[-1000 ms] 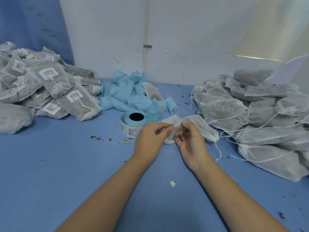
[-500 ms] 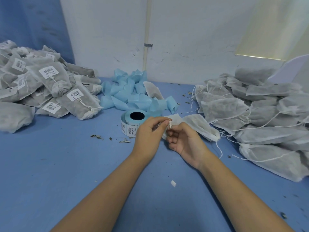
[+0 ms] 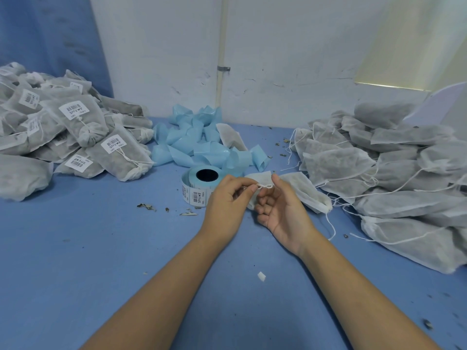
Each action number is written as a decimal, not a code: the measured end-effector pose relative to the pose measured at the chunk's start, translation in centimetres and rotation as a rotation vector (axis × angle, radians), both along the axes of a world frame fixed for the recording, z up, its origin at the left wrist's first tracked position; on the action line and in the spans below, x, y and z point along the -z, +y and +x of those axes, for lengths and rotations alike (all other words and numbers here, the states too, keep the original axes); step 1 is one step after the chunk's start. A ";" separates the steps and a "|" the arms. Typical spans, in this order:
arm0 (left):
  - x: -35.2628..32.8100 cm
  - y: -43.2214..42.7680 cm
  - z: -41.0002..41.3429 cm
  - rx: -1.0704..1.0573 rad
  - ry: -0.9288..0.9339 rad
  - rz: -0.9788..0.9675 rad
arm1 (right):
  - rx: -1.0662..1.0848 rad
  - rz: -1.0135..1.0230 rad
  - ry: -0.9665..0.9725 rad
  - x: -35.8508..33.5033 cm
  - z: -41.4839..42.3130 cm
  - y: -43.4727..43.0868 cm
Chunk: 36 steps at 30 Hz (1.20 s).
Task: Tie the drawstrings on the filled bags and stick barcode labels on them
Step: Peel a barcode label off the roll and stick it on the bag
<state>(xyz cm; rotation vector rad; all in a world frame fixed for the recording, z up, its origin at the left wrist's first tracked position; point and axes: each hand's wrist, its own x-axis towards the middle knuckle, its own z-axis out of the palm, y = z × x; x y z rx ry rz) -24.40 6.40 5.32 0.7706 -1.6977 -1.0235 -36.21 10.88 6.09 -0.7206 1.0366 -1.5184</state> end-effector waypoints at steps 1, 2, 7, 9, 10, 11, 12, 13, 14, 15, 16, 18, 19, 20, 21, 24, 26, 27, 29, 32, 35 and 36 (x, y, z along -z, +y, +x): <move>0.0 0.0 0.0 -0.002 -0.008 -0.002 | 0.000 -0.008 -0.007 0.0 0.0 0.0; 0.0 0.0 0.0 -0.004 -0.010 -0.003 | -0.002 -0.018 -0.016 0.0 0.1 0.0; 0.1 -0.2 0.0 -0.021 -0.015 -0.012 | -0.009 -0.036 -0.026 0.0 0.2 0.1; 0.1 -0.2 -0.1 -0.030 -0.016 -0.008 | 0.017 -0.031 -0.029 0.0 0.1 0.1; 0.2 -0.2 -0.1 -0.036 -0.011 -0.002 | 0.037 -0.032 -0.027 0.1 0.2 0.1; 0.2 -0.2 -0.1 -0.046 -0.006 0.003 | 0.065 -0.036 -0.023 0.1 0.2 0.1; 0.3 -0.3 -0.1 -0.059 -0.002 0.008 | 0.104 -0.046 -0.017 0.2 0.3 0.0; 0.4 -0.4 -0.1 -0.076 -0.003 0.015 | 0.158 -0.063 -0.008 0.4 0.3 0.0; 0.5 -0.5 -0.1 -0.097 -0.009 0.023 | 0.226 -0.087 0.013 0.6 0.3 -0.1; 0.6 -0.5 -0.1 -0.121 -0.025 0.029 | 0.305 -0.114 0.057 0.7 0.3 -0.2; 0.7 -0.5 -0.1 -0.144 -0.048 0.033 | 0.389 -0.137 0.129 0.9 0.3 -0.2; 0.9 -0.6 -0.2 -0.175 -0.107 0.020 | 0.560 -0.166 0.327 1.0 0.2 -0.2; 0.9 -0.6 -0.3 -0.184 -0.138 0.003 | 0.620 -0.179 0.408 1.0 0.3 -0.2; 0.9 -0.5 -0.3 -0.192 -0.167 -0.016 | 0.657 -0.190 0.450 1.0 0.4 -0.2; 0.9 -0.5 -0.3 -0.204 -0.197 -0.034 | 0.676 -0.190 0.456 1.0 0.5 -0.2; 1.0 -0.4 -0.3 -0.290 -0.345 -0.123 | 0.612 -0.113 0.160 0.8 0.8 -0.3; 0.8 -0.2 -0.3 -0.316 -0.413 -0.186 | 0.516 -0.075 -0.126 0.5 0.7 -0.3; 0.7 0.0 -0.3 -0.298 -0.426 -0.218 | 0.481 -0.067 -0.210 0.3 0.5 -0.2; 0.7 0.3 -0.3 -0.225 -0.451 -0.292 | 0.418 -0.070 -0.314 0.0 0.2 -0.1; 1.1 0.2 -0.1 -0.186 -0.508 -0.353 | 0.319 -0.058 -0.410 -0.2 0.1 0.1; 1.0 0.2 -0.1 -0.214 -0.503 -0.356 | 0.215 -0.065 -0.464 -0.5 0.1 0.3; 0.8 0.3 -0.1 -0.230 -0.493 -0.371 | 0.184 -0.078 -0.479 -0.6 0.1 0.3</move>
